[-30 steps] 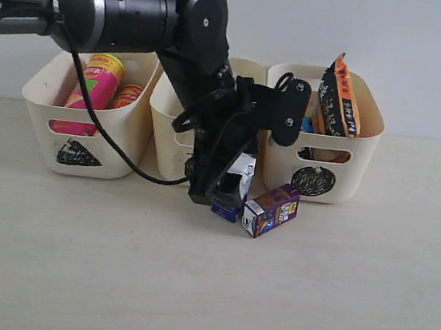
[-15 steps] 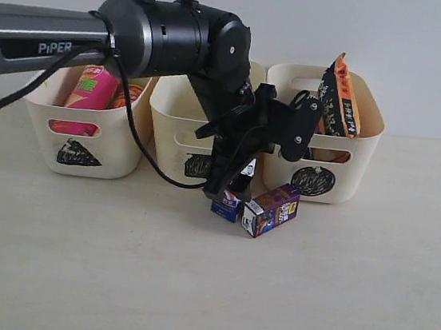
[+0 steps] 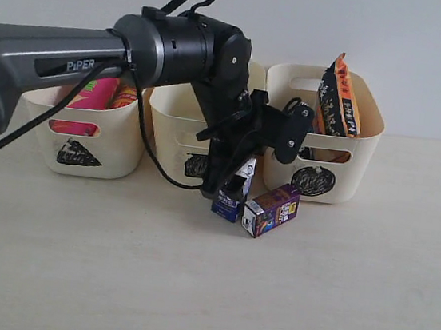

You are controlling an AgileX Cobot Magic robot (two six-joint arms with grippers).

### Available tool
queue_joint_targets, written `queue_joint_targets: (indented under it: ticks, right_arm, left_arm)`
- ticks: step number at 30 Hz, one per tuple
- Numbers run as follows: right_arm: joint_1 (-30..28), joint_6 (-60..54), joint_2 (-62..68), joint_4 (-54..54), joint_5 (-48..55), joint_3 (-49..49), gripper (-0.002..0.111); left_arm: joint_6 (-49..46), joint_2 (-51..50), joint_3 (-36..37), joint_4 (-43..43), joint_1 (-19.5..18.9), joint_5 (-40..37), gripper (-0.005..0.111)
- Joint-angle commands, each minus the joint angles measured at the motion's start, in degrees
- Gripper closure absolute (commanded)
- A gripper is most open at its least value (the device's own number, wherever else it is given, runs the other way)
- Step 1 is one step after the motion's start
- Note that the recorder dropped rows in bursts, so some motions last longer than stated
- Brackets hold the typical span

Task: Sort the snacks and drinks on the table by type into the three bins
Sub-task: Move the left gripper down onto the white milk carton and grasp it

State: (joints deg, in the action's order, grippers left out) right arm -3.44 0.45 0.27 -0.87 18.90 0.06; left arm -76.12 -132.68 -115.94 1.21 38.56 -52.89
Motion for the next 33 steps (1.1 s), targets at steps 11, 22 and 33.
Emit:
queue_joint_targets:
  ticks: [11,22,33]
  right_arm:
    - [0.0,-0.1,-0.3,0.1,-0.4,-0.1,0.108]
    - [0.0,-0.1,-0.3,0.1,-0.4,-0.1,0.108]
    - [0.0,-0.1,-0.3,0.1,-0.4,-0.1,0.108]
  left_arm:
    - [0.7,-1.3,-0.7,-1.2,-0.6,1.7,0.035]
    - [2.0,-4.0,-0.7,-2.5,-0.6,0.9,0.041]
    - [2.2,-4.0,-0.7,-2.7,-0.6,0.3,0.097]
